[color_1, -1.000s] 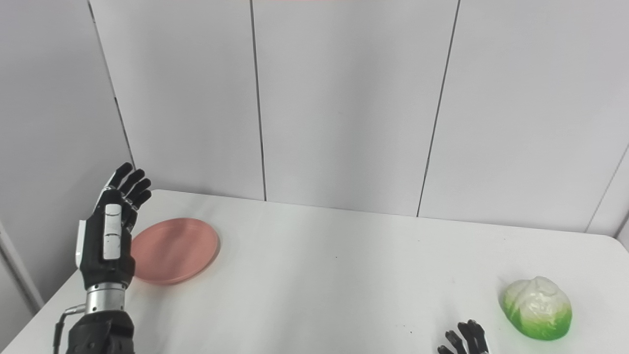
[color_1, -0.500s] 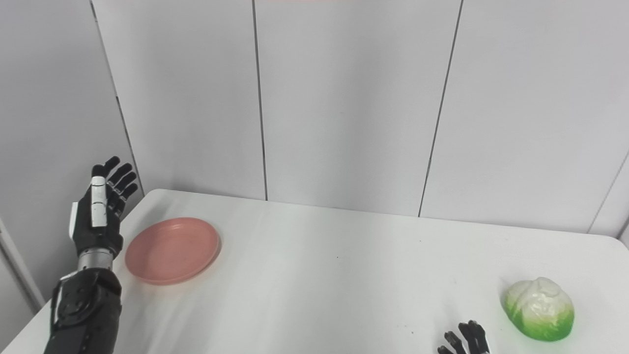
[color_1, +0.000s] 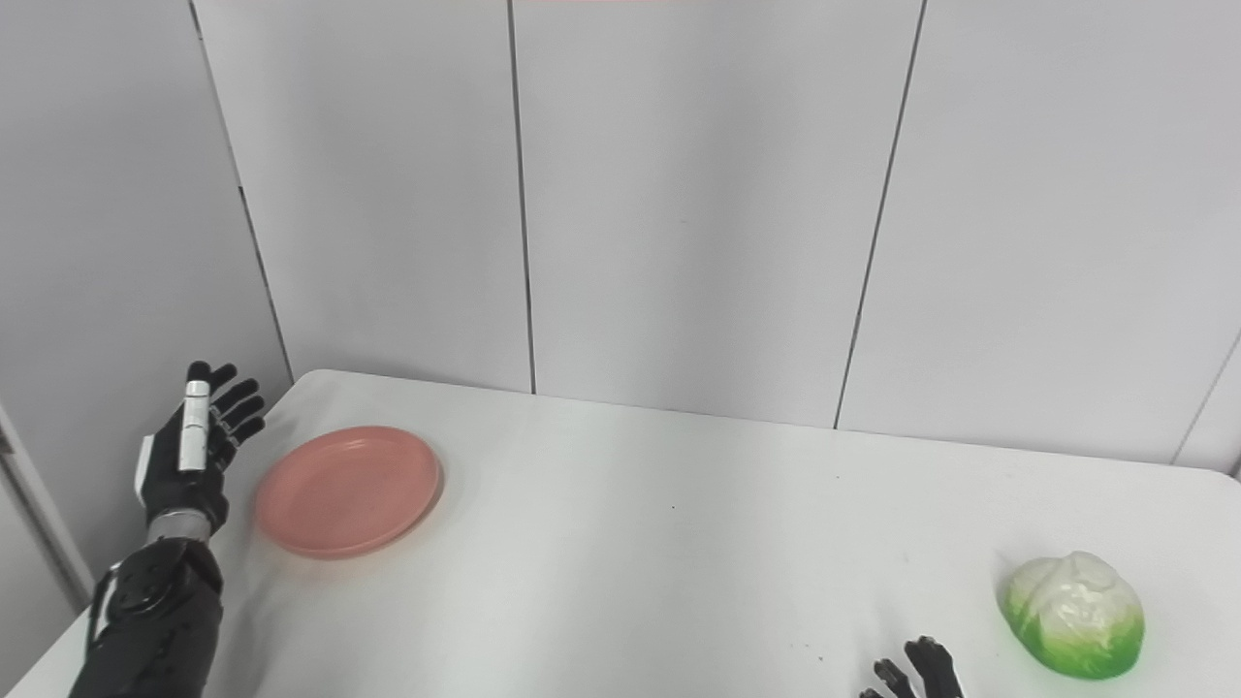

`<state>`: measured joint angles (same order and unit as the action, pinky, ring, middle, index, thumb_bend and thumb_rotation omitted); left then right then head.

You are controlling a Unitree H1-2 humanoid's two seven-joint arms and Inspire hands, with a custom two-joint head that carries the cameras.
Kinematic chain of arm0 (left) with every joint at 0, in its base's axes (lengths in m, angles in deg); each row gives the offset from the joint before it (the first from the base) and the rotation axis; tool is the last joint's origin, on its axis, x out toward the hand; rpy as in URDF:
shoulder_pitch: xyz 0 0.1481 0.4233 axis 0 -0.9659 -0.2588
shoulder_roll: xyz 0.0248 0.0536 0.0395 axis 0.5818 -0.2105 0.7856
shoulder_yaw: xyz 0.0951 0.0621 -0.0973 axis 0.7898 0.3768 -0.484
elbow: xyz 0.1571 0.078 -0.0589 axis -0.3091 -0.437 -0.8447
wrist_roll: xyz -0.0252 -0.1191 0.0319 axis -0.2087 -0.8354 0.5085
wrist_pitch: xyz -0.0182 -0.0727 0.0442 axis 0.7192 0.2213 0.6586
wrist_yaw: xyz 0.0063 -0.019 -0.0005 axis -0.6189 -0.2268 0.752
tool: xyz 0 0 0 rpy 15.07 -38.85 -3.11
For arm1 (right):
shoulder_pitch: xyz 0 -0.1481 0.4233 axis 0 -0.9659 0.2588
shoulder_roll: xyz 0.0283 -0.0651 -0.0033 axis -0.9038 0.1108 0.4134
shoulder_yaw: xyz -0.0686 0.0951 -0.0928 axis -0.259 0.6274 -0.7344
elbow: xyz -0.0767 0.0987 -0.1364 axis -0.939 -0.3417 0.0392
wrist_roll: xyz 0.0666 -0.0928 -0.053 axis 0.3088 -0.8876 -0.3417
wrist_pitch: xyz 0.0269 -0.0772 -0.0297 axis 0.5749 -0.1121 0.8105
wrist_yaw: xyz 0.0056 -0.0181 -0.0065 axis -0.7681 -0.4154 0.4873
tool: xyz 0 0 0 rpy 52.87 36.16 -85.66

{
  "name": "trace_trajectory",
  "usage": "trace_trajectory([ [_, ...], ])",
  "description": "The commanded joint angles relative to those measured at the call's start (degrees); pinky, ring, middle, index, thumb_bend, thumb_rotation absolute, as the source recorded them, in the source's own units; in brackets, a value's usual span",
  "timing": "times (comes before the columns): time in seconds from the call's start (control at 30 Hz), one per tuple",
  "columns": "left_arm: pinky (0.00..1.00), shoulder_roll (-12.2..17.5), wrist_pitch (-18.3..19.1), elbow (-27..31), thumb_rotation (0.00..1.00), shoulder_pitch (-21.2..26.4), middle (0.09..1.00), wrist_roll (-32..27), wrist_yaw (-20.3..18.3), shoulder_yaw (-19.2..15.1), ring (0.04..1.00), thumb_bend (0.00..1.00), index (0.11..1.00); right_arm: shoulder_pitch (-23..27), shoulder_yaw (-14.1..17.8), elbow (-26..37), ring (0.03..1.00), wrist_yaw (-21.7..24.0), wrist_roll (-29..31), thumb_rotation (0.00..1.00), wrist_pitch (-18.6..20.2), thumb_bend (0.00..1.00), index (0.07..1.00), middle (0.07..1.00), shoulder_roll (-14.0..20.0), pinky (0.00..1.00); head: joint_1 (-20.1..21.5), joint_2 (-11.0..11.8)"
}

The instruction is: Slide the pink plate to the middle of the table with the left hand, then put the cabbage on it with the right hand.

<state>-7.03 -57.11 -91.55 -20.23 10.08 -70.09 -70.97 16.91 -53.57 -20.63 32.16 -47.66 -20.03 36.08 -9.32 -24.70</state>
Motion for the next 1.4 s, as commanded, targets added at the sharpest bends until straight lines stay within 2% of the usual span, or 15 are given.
trace_trajectory([
  [0.0, 0.78, 2.0, -3.13, -0.63, 0.81, 3.48, 0.75, 0.62, -0.48, -0.07, 0.767, 0.86, 0.761, -4.51, -0.37, 1.38, 0.871, 0.27, -0.07, 0.83, 0.48, 0.76, 0.903, 0.937, 1.4, 0.82, 0.08, -0.16],
  [0.13, 0.79, 2.19, -3.99, -2.73, 0.81, 3.67, 0.771, 0.66, -0.71, 0.0, 0.791, 0.84, 0.78, -4.74, -0.32, 1.84, 0.868, 0.25, -0.06, 0.82, 0.78, 0.77, 0.894, 0.935, 1.38, 0.82, 0.17, -0.49],
  [0.3, 0.82, 3.07, -3.72, -4.83, 0.86, 3.01, 0.782, 3.12, -0.42, 1.97, 0.799, 0.83, 0.791, -5.18, -0.2, 2.96, 0.86, 0.01, -0.3, 0.81, 1.45, 0.76, 0.89, 0.928, 1.45, 0.81, 0.74, -1.44],
  [0.47, 0.77, 3.34, -2.12, -5.24, 0.85, 2.79, 0.789, 3.71, -0.52, 2.59, 0.801, 0.9, 0.799, -5.82, 0.35, 4.38, 0.852, -0.36, 0.17, 0.78, 2.53, 0.75, 0.873, 0.914, 1.57, 0.8, 0.82, -2.57],
  [0.6, 0.76, 3.32, -1.22, -5.62, 0.85, 3.07, 0.792, 3.06, -1.24, 2.47, 0.806, 0.89, 0.801, -6.01, 0.91, 4.75, 0.849, -0.21, 0.45, 0.77, 2.32, 0.74, 0.871, 0.911, 1.8, 0.81, 0.87, -3.01],
  [0.73, 0.77, 3.05, -0.82, -6.76, 0.85, 3.22, 0.786, 2.49, -2.19, 2.31, 0.802, 0.9, 0.802, -5.83, 1.22, 3.54, 0.859, 0.6, -2.61, 0.76, -2.11, 0.66, 0.889, 0.925, 2.72, 0.81, 0.86, -3.24],
  [0.8, 0.78, 2.67, 0.23, -6.06, 0.83, 2.74, 0.796, 1.25, -3.58, 1.96, 0.802, 0.92, 0.808, -5.73, 1.24, 3.06, 0.854, 1.11, -3.77, 0.75, -4.0, 0.66, 0.882, 0.92, 3.02, 0.81, 1.33, -3.64],
  [0.87, 0.73, 2.34, 0.93, -5.27, 0.82, 2.37, 0.753, 0.35, -4.53, 1.65, 0.747, 0.91, 0.802, -5.72, 1.38, 2.91, 0.84, 1.38, -4.12, 0.73, -4.53, 0.68, 0.862, 0.904, 2.97, 0.79, 1.33, -3.64],
  [0.97, 0.67, 1.87, 2.31, -2.34, 0.81, 1.42, 0.733, 0.02, -6.0, 2.25, 0.726, 0.92, 0.804, -5.59, 1.81, 2.82, 0.839, 1.42, -2.73, 0.71, -4.5, 0.69, 0.859, 0.899, 2.64, 0.78, 0.95, -4.1],
  [1.2, 0.69, 0.77, 7.38, 3.44, 0.84, 0.11, 0.76, -0.46, -7.62, 3.41, 0.753, 0.87, 0.836, -5.67, 2.31, 3.33, 0.836, 1.54, -1.18, 0.69, -3.97, 0.66, 0.858, 0.894, 2.48, 0.79, 1.26, -4.77],
  [1.37, 0.71, -0.95, 8.67, 5.8, 0.84, -0.99, 0.766, -1.01, -9.19, 3.91, 0.762, 0.89, 0.858, -6.1, 2.62, 3.73, 0.831, 1.22, -1.28, 0.7, -3.83, 0.66, 0.86, 0.896, 2.31, 0.79, 1.38, -4.55],
])
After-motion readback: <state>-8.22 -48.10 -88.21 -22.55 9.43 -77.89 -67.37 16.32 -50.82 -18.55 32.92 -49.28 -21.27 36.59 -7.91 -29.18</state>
